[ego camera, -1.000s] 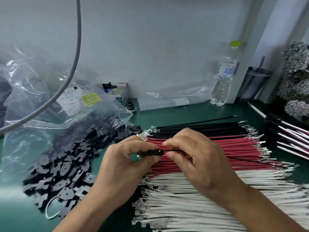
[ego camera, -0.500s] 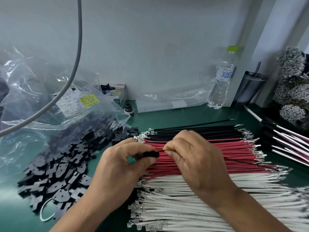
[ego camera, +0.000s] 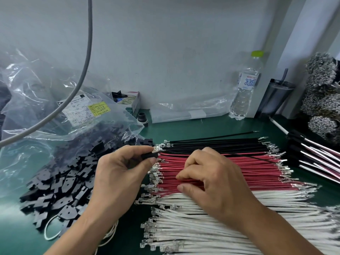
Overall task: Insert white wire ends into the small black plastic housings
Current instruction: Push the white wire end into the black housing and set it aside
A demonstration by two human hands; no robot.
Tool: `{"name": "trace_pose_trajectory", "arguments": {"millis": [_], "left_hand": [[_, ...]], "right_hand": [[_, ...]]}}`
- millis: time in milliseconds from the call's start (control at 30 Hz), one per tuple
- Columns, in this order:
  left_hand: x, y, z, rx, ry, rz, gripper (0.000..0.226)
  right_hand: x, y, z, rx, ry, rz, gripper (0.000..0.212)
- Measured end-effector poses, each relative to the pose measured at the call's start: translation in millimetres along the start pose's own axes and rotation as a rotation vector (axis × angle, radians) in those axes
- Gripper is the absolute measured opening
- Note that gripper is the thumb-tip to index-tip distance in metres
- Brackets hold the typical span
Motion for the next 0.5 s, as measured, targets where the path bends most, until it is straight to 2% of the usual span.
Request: {"name": "trace_pose_trajectory", "arguments": {"millis": [100, 333, 433, 500], "left_hand": [[1.4, -1.0, -2.6, 0.009, -0.015, 0.001, 0.023], [-0.3, -5.4, 3.5, 0.037, 0.037, 0.024, 0.020], [-0.5, -2.8, 4.2, 0.055, 0.041, 0.019, 0.027], [-0.8, -2.3, 3.7, 0.054, 0.043, 0.018, 0.028]], "right_hand": [[0.2, 3.4, -9.1, -0.038, -0.050, -0.049, 0.006], [0.1, 1.5, -8.3, -0.014, -0.028, -0.034, 0.007], [-0.1, -1.6, -11.9, -0.015, -0.066, -0.020, 0.024], [-0.1, -3.3, -13.7, -0.035, -0.068, -0.022, 0.022]]}}
Point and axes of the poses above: each hand's wrist, its own x-axis away from the middle knuckle, its own z-axis out of the back of the hand, y = z × x, the point moved 9 cm from there along -x, towards the middle knuckle, and after that the axes turned 2 degrees about -z, right-handed, at the moved point
